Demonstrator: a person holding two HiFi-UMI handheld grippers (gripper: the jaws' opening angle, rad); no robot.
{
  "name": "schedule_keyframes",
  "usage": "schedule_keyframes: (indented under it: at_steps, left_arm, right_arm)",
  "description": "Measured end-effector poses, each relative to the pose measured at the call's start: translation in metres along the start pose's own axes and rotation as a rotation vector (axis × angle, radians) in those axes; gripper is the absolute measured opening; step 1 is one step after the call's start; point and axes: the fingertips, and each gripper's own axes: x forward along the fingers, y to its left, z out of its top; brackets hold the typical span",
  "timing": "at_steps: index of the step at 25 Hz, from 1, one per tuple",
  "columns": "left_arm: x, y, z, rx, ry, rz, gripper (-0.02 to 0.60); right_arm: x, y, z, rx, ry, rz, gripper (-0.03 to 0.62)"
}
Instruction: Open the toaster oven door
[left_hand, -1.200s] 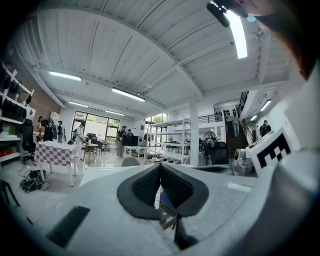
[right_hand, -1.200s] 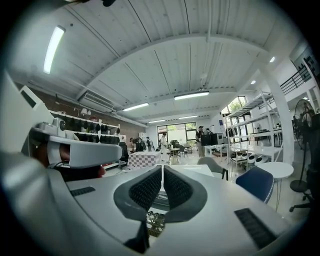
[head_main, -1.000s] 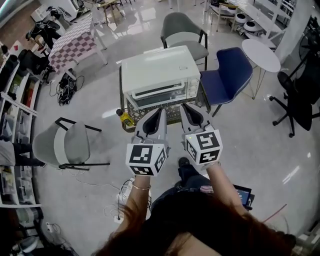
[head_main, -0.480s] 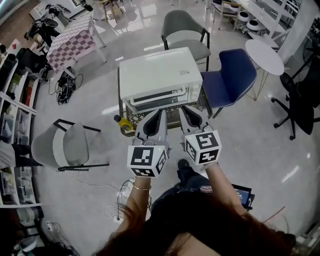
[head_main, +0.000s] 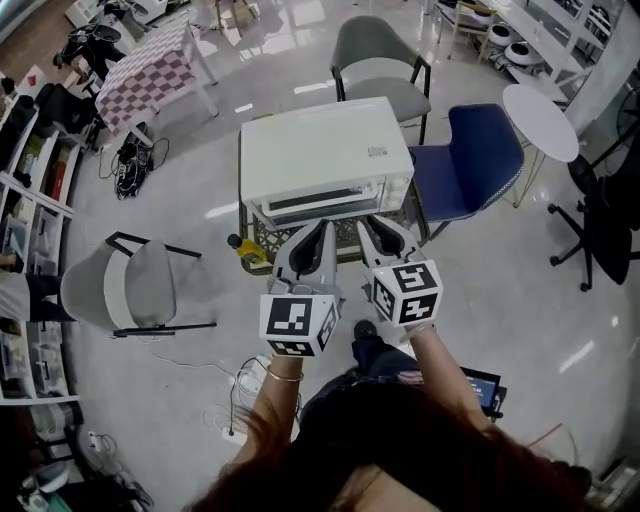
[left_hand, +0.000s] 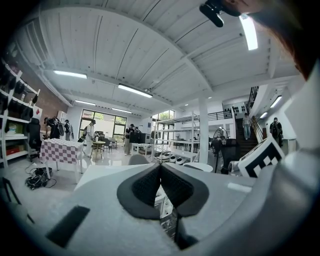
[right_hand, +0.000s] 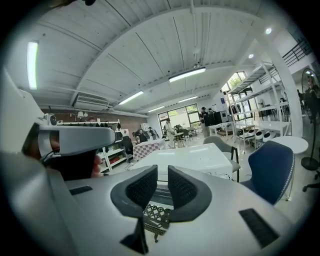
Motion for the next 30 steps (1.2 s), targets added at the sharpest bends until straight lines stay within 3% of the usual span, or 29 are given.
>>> schedule_keyframes:
  at_steps: [13,30]
  left_arm:
    - [0.026,0.005,-0.01,0.007,0.017,0.033,0.014]
    - [0.051,0.016,-0.023,-0.016,0.042,0.043,0.014]
  right_arm:
    - [0.031,-0.029,-0.029,0.142,0.087,0.023,0.071]
    - [0.065,-0.057,-0.06,0.442,0.156,0.049,0.112]
